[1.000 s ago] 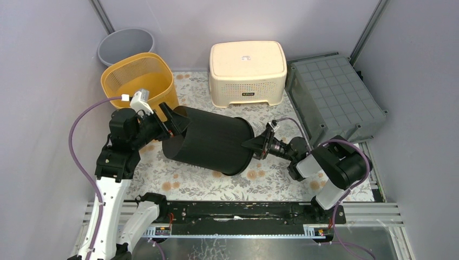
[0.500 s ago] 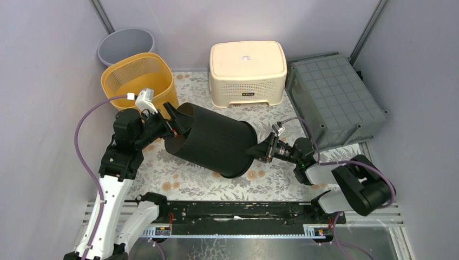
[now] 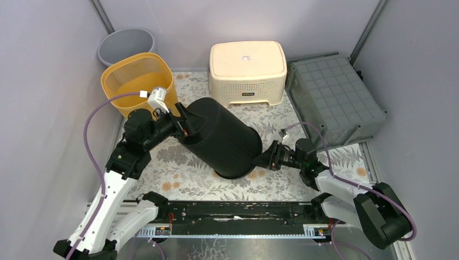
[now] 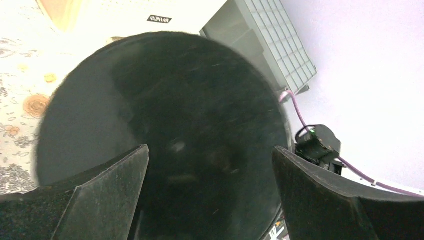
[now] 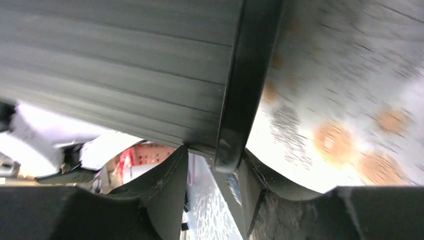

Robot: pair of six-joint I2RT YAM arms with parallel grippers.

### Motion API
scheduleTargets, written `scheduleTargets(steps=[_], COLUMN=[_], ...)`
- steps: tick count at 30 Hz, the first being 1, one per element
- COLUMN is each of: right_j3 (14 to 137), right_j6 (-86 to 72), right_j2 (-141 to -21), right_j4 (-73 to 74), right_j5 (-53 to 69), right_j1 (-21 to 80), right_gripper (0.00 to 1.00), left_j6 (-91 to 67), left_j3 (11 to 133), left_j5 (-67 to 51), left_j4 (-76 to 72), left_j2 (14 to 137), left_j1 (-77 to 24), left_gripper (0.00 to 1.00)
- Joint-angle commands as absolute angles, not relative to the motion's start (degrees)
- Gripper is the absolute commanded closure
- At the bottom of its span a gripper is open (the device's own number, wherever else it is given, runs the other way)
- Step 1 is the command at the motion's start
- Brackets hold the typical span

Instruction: Turn the large container upside down

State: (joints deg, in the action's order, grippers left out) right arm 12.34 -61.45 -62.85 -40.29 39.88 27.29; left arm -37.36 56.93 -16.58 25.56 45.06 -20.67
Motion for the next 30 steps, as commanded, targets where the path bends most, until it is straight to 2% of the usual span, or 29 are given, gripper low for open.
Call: scheduleTargets(steps=[1,5,10,13,15,20,24,30], right_j3=[8.82,7.71,7.82,9.46,11.2,21.61,33.4,43.43], right_j6=[-54.49,-53.1,-51.89,-50.73,-49.59,-42.79,-36.6,-37.24], right_j2=[-62.51,-60.26,-58.42,-56.35,-54.05,-45.81,-46.12,-48.67], right_j4=[-21.86,-17.83,-13.88,-8.17,-3.37,16.52,31.58,39.6], right_j5=[33.47,31.93,31.03,29.39,28.17,18.12,7.26,-1.3], right_j1=[26.21,25.68,24.61,24.06,23.76,23.4,22.37,18.17], right_gripper=[0.53,0.46,0.44,0.28,0.23,0.17,0.12,0.11], left_j6=[-39.69,-40.51,-41.67,-42.2,-42.42,-42.71,-42.39,-42.28], left_j3=[54.8,54.84,54.82,55.08,55.26,55.84,56.56,57.14], left_j5=[-14.2,-11.22,-7.11,-4.57,-3.16,-0.45,-0.01,0.19], left_j4=[27.56,26.67,25.24,24.95,24.79,24.69,24.77,24.85], left_j2=[46.98,48.2,49.67,50.8,51.46,52.58,53.08,53.13], left_j1=[-25.21,-29.72,-35.42,-38.88,-40.88,-44.26,-44.67,-45.08], left_gripper=[0.0,0.0,0.0,0.0,0.0,0.0,0.0,0.0])
